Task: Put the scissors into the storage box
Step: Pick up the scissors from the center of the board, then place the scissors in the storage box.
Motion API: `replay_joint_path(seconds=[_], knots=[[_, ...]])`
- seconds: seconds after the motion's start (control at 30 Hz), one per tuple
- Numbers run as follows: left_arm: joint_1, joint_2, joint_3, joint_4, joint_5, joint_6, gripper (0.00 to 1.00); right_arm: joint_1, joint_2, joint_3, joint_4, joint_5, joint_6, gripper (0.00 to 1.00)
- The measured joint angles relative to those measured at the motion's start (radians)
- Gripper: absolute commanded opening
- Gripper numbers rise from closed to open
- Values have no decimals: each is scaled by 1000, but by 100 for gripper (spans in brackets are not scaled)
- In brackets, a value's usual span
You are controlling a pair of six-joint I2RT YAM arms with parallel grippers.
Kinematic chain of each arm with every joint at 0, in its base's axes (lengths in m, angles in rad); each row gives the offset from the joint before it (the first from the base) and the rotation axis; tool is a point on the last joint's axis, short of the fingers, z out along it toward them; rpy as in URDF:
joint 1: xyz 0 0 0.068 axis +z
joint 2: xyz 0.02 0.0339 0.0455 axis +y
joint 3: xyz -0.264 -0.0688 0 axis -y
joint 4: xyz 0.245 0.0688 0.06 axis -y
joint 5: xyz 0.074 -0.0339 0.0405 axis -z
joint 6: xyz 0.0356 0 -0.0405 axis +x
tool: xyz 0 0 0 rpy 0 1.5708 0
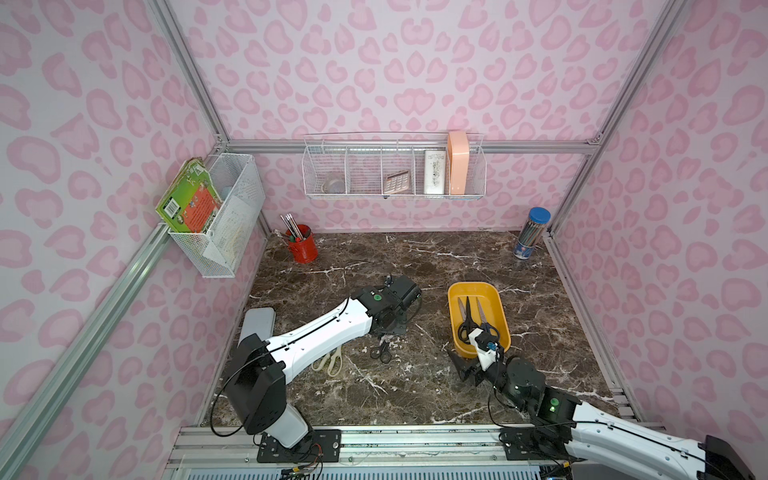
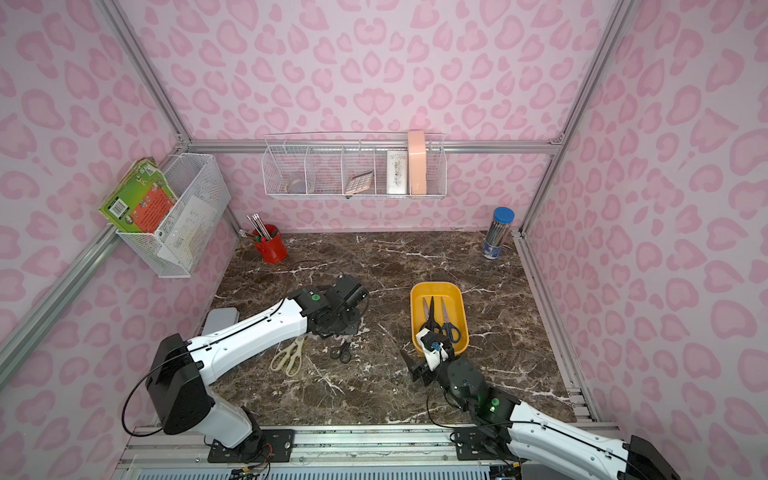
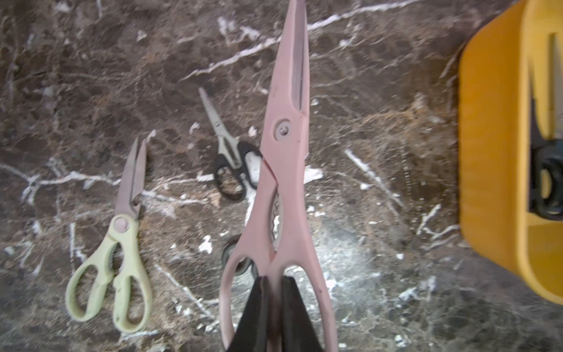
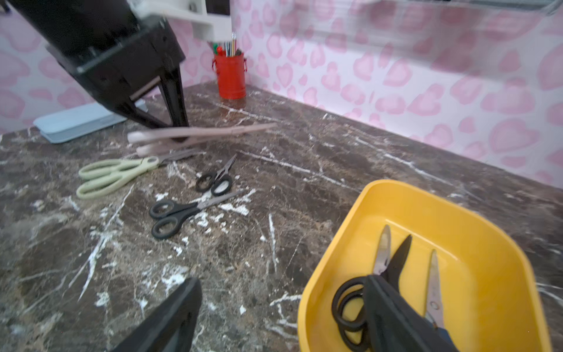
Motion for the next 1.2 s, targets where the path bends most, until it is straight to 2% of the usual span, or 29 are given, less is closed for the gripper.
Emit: replay_joint_path(seconds=[0.13,0.23,0.37,0.47,0.7,0.8,0.9,0.93,1.03,1.1,1.2], knots=[[-35,72,100,32,49,5,12,-100,-17,179,-127,91,48,86],[-60,144,188,71,97,11,12,-264,50,360,-260,131,92,87],[-96,241,299,114,166,8,12,-515,106,497,-393,104,124,87],[-120,301,353,149,224,-5,12,-612,105,511,-431,44,124,87],[-143,413,399,222,319,-82,15,-644,102,474,-448,-59,126,87],[-144,454,411,269,349,-104,25,-644,90,443,-447,-78,130,87],[-145,502,469,324,370,-105,55,-644,78,412,-443,-93,131,87],[-145,519,500,337,378,-106,61,-644,76,406,-447,-96,132,87],[-145,560,577,366,383,-111,68,-644,62,402,-450,-96,133,88],[-144,570,608,366,384,-111,68,-644,55,401,-451,-100,130,88],[-143,528,568,390,373,-105,68,-644,46,400,-449,-108,122,88]])
